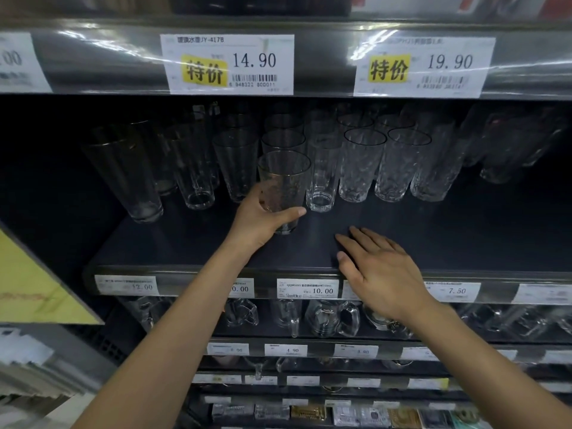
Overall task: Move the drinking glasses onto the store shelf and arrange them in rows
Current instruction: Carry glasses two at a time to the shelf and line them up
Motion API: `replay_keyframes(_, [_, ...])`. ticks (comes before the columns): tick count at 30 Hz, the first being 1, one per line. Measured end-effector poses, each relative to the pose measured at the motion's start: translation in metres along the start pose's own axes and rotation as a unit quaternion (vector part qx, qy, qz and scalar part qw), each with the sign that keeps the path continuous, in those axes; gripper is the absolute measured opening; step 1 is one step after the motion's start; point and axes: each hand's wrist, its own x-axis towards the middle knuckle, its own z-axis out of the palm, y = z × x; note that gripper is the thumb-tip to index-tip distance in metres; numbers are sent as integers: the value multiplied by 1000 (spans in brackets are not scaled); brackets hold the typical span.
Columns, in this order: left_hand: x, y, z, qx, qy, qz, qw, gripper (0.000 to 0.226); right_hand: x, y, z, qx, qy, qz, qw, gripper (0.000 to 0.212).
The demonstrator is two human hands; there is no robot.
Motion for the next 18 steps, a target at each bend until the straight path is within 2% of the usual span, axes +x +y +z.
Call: replay_keyframes(18, [8, -9, 2, -24, 1, -12, 1000, 79, 0, -1, 1, 1, 6, 11, 1000, 78])
